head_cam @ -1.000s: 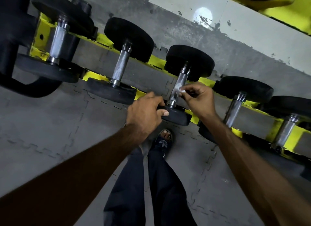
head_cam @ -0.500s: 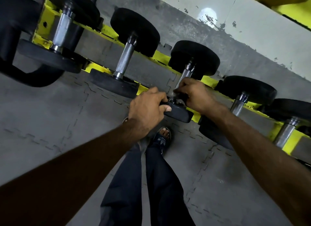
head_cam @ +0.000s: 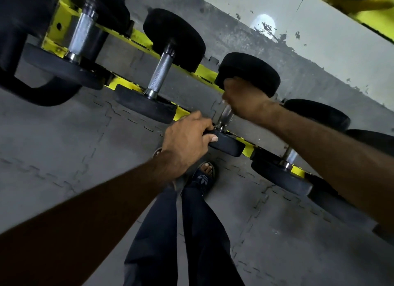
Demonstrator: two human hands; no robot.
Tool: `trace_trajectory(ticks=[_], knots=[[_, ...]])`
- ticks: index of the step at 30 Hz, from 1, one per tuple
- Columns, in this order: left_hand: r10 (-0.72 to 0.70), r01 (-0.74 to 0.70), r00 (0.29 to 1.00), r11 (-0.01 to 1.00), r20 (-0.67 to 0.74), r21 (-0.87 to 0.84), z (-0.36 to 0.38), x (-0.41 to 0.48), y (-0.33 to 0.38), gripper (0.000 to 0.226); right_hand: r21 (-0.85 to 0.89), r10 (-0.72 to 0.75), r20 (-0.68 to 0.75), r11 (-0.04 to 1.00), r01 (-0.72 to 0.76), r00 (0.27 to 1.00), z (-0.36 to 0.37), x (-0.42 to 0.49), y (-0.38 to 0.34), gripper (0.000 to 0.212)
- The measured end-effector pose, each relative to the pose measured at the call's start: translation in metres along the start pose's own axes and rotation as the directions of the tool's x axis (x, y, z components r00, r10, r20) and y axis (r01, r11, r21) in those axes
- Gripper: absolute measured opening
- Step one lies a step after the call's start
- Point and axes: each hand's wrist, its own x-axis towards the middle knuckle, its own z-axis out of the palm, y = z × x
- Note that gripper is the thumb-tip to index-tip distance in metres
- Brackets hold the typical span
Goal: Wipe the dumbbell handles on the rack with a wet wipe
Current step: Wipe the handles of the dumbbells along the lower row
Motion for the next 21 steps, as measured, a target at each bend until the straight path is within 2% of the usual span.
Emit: trace_trajectory(ticks=[2, 5, 6, 10, 12, 15, 17, 19, 21], knots=[[0.005, -0.005, 1.000, 1.000, -0.002, -0.006, 0.000, 0.000, -0.001, 0.026, 0.033, 0.009, 0.010, 0.999, -0.009, 1.000, 0.003, 0.001, -0.004, 0.016], [0.016, -0.017, 1.000, 1.000, -0.008, -0.012, 0.001, 0.000, -0.001, 0.025, 0.195, -0.170, 0.092, 0.969, 0.150, 0.981, 0.006, -0.019, -0.025, 0.006], [0.021, -0.021, 1.000, 1.000, -0.010, -0.011, 0.001, 0.000, -0.001, 0.025, 0.212, -0.186, 0.097, 0.964, 0.162, 0.978, 0.006, -0.021, -0.025, 0.006], [0.027, -0.027, 1.000, 1.000, -0.012, -0.009, 0.002, 0.000, -0.002, 0.025, 0.178, -0.022, -0.133, 0.983, 0.045, 0.991, 0.014, -0.013, -0.002, 0.016], [0.030, -0.030, 1.000, 1.000, -0.009, -0.008, 0.002, 0.000, -0.001, 0.025, 0.274, 0.063, -0.223, 0.962, 0.000, 0.973, 0.025, -0.025, -0.004, 0.019], [0.030, -0.030, 1.000, 1.000, -0.009, -0.008, 0.002, 0.002, -0.001, 0.026, 0.441, 0.122, -0.245, 0.897, -0.001, 0.962, 0.039, -0.049, -0.019, 0.019], [0.033, -0.033, 0.999, 0.999, -0.010, -0.002, 0.002, 0.003, -0.002, 0.025, 0.606, 0.280, -0.287, 0.794, -0.053, 0.916, 0.045, -0.052, -0.018, 0.012], [0.030, -0.030, 1.000, 1.000, -0.009, 0.001, 0.002, 0.004, -0.002, 0.025, 0.784, 0.535, -0.291, 0.608, -0.122, 0.793, 0.047, -0.049, -0.013, 0.011], [0.027, -0.027, 1.000, 1.000, -0.009, 0.009, 0.001, 0.005, -0.002, 0.024, 0.887, 0.688, -0.236, 0.440, -0.136, 0.686, 0.052, -0.051, -0.016, 0.020]])
